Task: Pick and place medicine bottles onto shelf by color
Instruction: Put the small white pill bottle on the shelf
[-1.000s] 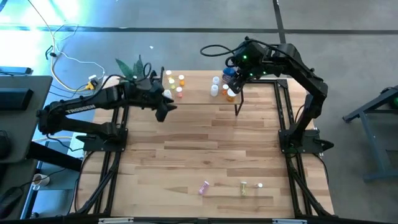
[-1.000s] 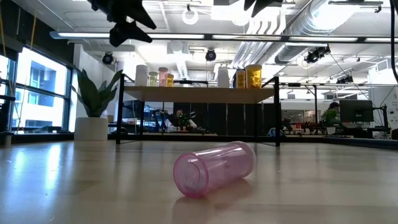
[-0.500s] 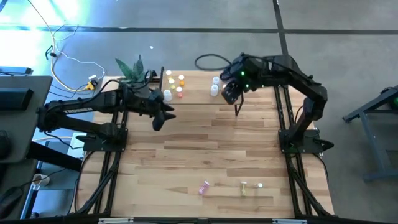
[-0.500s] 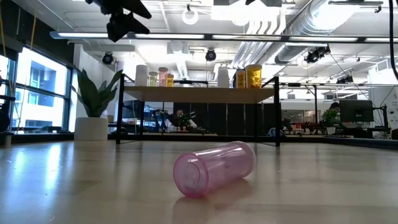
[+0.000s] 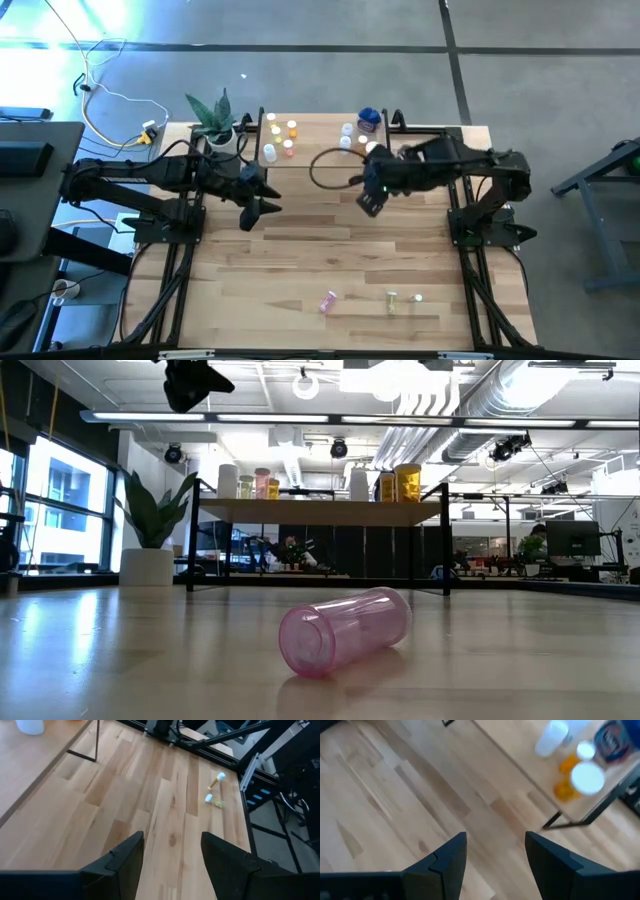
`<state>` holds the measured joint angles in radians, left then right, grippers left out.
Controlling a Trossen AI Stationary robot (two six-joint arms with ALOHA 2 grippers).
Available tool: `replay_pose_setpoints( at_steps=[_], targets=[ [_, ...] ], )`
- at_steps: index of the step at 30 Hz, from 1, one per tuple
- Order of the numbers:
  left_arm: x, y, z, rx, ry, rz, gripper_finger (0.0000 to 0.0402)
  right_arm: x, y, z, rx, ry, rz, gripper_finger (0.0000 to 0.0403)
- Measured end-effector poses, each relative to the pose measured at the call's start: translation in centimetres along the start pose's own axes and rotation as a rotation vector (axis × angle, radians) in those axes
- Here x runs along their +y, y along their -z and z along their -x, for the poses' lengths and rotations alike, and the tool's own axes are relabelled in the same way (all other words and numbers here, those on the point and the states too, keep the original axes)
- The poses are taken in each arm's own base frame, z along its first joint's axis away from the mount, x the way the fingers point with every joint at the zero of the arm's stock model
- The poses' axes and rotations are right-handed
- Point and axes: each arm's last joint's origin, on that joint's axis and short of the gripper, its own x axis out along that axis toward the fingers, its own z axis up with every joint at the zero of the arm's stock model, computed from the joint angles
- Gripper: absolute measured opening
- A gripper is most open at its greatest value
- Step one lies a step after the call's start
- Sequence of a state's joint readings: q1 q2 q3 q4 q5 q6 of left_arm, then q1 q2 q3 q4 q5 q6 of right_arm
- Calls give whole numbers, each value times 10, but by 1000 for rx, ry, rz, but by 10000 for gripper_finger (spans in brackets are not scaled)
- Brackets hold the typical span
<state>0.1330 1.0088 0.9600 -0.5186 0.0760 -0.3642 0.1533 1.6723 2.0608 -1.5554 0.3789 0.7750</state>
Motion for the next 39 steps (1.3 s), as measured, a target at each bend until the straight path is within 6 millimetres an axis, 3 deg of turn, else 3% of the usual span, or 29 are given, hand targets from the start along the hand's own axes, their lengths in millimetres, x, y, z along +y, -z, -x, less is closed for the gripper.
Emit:
replay_pose_setpoints(
  at_steps=[15,30,39],
  targets=[
    [1,0,0,-22,-60,-2,188,4,90,-5,129,-40,-233,192],
    [1,-1,0,-26,-62,79,188,-12,176,-15,352,-195,-46,192],
    [4,-2,0,-75,-148,214,188,-22,212,-30,402,-367,76,192]
  ],
)
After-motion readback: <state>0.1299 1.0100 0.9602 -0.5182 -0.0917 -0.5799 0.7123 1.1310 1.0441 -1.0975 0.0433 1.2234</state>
